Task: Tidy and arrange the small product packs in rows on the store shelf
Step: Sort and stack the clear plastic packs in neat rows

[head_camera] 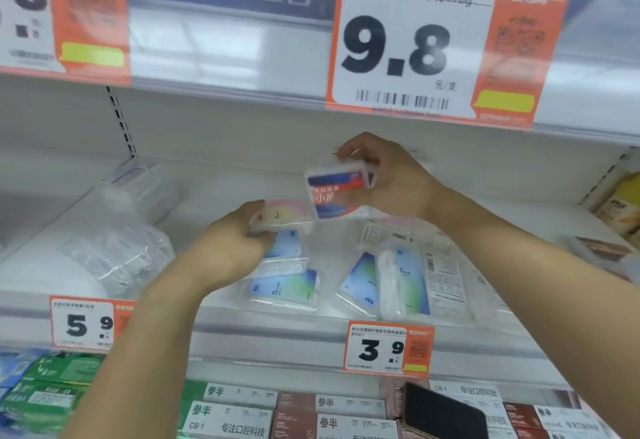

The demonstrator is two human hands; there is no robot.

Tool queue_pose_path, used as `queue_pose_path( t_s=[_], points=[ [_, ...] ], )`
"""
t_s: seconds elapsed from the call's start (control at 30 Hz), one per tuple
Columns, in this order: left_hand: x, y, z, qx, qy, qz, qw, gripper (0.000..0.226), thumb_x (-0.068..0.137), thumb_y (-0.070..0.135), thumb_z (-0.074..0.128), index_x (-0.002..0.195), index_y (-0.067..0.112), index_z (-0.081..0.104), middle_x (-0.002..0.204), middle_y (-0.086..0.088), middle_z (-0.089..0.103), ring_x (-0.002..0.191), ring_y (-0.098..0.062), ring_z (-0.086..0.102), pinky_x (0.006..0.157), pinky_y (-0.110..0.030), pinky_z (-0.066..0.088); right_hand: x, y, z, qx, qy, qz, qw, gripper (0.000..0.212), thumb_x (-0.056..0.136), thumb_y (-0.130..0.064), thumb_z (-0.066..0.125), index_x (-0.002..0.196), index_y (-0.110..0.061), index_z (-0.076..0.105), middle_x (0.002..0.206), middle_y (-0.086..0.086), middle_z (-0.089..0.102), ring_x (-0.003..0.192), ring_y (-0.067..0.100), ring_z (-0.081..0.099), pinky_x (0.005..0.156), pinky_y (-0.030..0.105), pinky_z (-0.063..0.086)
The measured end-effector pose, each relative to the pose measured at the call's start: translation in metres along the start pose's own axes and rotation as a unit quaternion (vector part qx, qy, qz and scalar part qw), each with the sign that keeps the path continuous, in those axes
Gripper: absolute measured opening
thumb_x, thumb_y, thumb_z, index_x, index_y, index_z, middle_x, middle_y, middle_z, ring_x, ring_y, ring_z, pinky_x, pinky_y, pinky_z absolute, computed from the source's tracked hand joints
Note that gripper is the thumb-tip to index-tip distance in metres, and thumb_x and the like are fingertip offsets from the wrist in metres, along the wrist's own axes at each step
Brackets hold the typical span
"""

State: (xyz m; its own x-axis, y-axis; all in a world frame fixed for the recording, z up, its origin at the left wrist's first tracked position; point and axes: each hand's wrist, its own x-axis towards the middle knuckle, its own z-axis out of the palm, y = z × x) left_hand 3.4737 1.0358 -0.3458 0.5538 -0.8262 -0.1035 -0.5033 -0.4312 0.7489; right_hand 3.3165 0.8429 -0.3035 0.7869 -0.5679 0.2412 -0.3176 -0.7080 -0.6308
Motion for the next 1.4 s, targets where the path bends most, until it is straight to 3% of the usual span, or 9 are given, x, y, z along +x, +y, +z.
queue_pose_path(
  t_s=[0.1, 0.2, 0.33, 0.43, 0.6, 0.83, 1.13, 1.27, 1.4],
  points=[
    [0.004, 0.016, 0.021, 0.028, -0.018, 0.013, 0.999, 0.054, 0.094, 0.033, 0.052, 0.144, 0.038, 0.034, 0.117, 0.007, 0.054, 0.101, -0.019, 0.055, 0.073, -0.026, 0.046, -0.023, 0.002, -0.008, 0.073, 0.132, 0.034, 0.988, 0.042, 0.075, -0.042, 0.084, 0.104, -0.021, 0.062, 0.095, -0.001, 0.071, 0.083, 0.014, 0.068, 0.074, 0.030, 0.055],
    [0.006, 0.037, 0.042, 0.128, 0.053, 0.044, 0.989, 0.059, 0.094, 0.041, 0.050, 0.148, 0.031, 0.030, 0.138, -0.008, 0.046, 0.126, -0.030, 0.042, 0.097, -0.035, 0.040, -0.044, 0.011, -0.024, 0.176, 0.252, 0.106, 0.946, 0.044, 0.080, -0.049, 0.075, 0.099, -0.011, 0.063, 0.094, 0.012, 0.072, 0.081, 0.028, 0.071, 0.071, 0.044, 0.058],
    [-0.008, 0.091, 0.073, 0.032, 0.125, 0.203, 0.971, 0.038, 0.094, 0.035, 0.052, 0.133, 0.030, 0.051, 0.133, 0.004, 0.050, 0.127, -0.018, 0.039, 0.086, -0.018, 0.027, -0.082, 0.043, -0.067, 0.230, 0.343, 0.206, 0.887, 0.045, 0.070, -0.052, 0.073, 0.083, -0.009, 0.069, 0.093, 0.014, 0.076, 0.089, 0.036, 0.073, 0.083, 0.056, 0.057],
    [-0.020, 0.120, 0.113, 0.143, 0.047, 0.281, 0.948, 0.044, 0.087, 0.048, 0.053, 0.127, 0.031, 0.056, 0.129, 0.001, 0.055, 0.126, -0.024, 0.042, 0.099, -0.027, 0.035, -0.128, 0.078, -0.105, 0.131, 0.394, 0.282, 0.865, 0.053, 0.072, -0.056, 0.068, 0.085, -0.005, 0.069, 0.085, 0.010, 0.076, 0.082, 0.034, 0.072, 0.074, 0.047, 0.057],
    [-0.025, 0.130, 0.155, 0.390, -0.033, 0.196, 0.899, 0.055, 0.082, 0.057, 0.059, 0.130, 0.031, 0.050, 0.127, -0.006, 0.052, 0.124, -0.030, 0.041, 0.100, -0.047, 0.036, -0.206, 0.139, -0.151, -0.046, 0.511, 0.350, 0.784, 0.046, 0.088, -0.058, 0.056, 0.083, -0.012, 0.056, 0.086, 0.018, 0.066, 0.084, 0.036, 0.063, 0.072, 0.038, 0.045],
    [-0.014, 0.140, 0.172, 0.401, -0.003, 0.152, 0.903, 0.046, 0.090, 0.050, 0.049, 0.130, 0.028, 0.051, 0.127, -0.009, 0.053, 0.126, -0.033, 0.041, 0.109, -0.059, 0.024, -0.226, 0.158, -0.150, -0.095, 0.519, 0.357, 0.771, 0.070, 0.080, -0.062, 0.062, 0.125, -0.008, 0.056, 0.125, 0.022, 0.054, 0.117, 0.040, 0.052, 0.097, 0.043, 0.042],
    [-0.011, 0.132, 0.168, 0.361, -0.030, 0.196, 0.911, 0.037, 0.096, 0.045, 0.042, 0.129, 0.031, 0.053, 0.130, -0.002, 0.053, 0.120, -0.028, 0.046, 0.103, -0.043, 0.033, -0.216, 0.138, -0.135, -0.196, 0.377, 0.448, 0.786, 0.033, 0.084, -0.023, 0.063, 0.116, -0.026, 0.068, 0.132, 0.016, 0.050, 0.129, 0.040, 0.037, 0.106, 0.048, 0.024],
    [-0.006, 0.124, 0.151, 0.310, -0.054, 0.203, 0.927, 0.050, 0.090, 0.047, 0.056, 0.136, 0.031, 0.049, 0.134, -0.005, 0.051, 0.125, -0.028, 0.042, 0.105, -0.038, 0.036, -0.194, 0.118, -0.119, -0.180, 0.461, 0.274, 0.825, 0.029, 0.078, -0.027, 0.059, 0.105, -0.023, 0.069, 0.120, 0.012, 0.058, 0.119, 0.036, 0.048, 0.099, 0.043, 0.038],
    [-0.001, 0.111, 0.139, 0.316, -0.024, 0.191, 0.929, 0.051, 0.087, 0.053, 0.052, 0.134, 0.033, 0.052, 0.134, -0.001, 0.055, 0.129, -0.027, 0.041, 0.112, -0.042, 0.028, -0.154, 0.123, -0.105, -0.192, 0.193, 0.286, 0.919, 0.039, 0.086, -0.026, 0.059, 0.125, -0.030, 0.061, 0.137, 0.007, 0.047, 0.131, 0.031, 0.039, 0.107, 0.047, 0.037]
  ],
)
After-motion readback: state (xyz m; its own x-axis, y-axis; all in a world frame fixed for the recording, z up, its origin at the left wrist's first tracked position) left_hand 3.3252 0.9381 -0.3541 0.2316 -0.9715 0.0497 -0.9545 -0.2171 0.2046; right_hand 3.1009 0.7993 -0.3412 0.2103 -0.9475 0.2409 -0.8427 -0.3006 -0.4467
